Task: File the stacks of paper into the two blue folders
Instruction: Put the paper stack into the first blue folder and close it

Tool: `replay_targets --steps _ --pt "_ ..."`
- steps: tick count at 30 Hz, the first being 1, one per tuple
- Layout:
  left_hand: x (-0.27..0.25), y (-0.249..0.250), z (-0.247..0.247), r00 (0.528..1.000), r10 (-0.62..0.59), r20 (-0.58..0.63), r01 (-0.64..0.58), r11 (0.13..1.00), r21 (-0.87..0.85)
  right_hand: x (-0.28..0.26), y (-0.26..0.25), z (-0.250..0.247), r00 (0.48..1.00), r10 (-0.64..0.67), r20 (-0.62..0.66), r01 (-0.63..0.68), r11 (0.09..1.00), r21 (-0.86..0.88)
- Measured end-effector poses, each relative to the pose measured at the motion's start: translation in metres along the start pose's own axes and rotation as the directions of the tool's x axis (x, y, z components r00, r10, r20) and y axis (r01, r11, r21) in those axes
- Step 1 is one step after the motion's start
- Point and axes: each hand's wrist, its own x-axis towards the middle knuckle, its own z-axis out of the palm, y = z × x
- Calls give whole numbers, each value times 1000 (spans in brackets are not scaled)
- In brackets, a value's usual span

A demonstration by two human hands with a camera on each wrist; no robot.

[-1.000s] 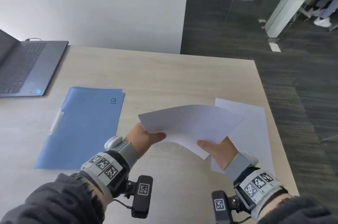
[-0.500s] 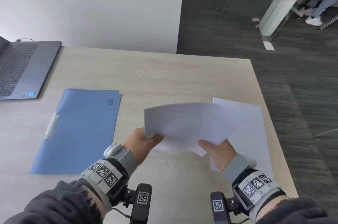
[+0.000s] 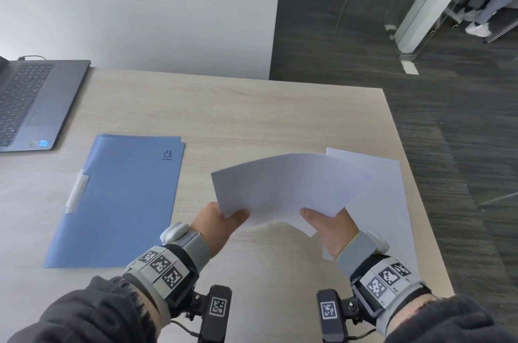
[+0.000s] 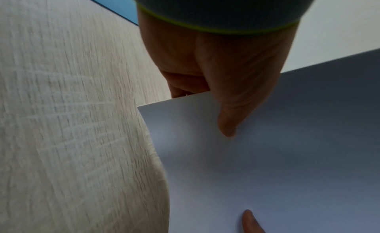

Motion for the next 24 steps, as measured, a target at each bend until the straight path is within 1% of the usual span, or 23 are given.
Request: replay_targets --steps 3,5,8,10,14,17,19,24 --pt "-1 2 -1 1000 -27 4 27 999 22 -2 -4 1 999 35 -12 -35 999 -24" --pt "1 3 -2 999 -33 -5 33 999 -7 0 -4 0 999 27 19 -27 999 -37" --pt "3 2 -6 998 -63 4 63 986 -152 2 -5 2 993 -37 115 40 999 -21" --pt "3 -1 -10 993 -119 24 121 969 -216 1 -8 7 989 -34 145 38 999 -25" --pt "0 -16 -20 980 -196 31 198 944 -263 -1 0 25 975 53 214 -50 999 -20" --pt "-1 -28 -25 978 -209 5 203 944 -262 -2 4 35 970 88 226 -94 995 16" --pt "-3 -35 -31 980 -196 -18 185 946 -267 -3 5 46 967 103 233 -114 993 33" --pt "-10 -50 -45 980 -200 -25 186 947 -263 -4 5 67 961 110 255 -130 990 62"
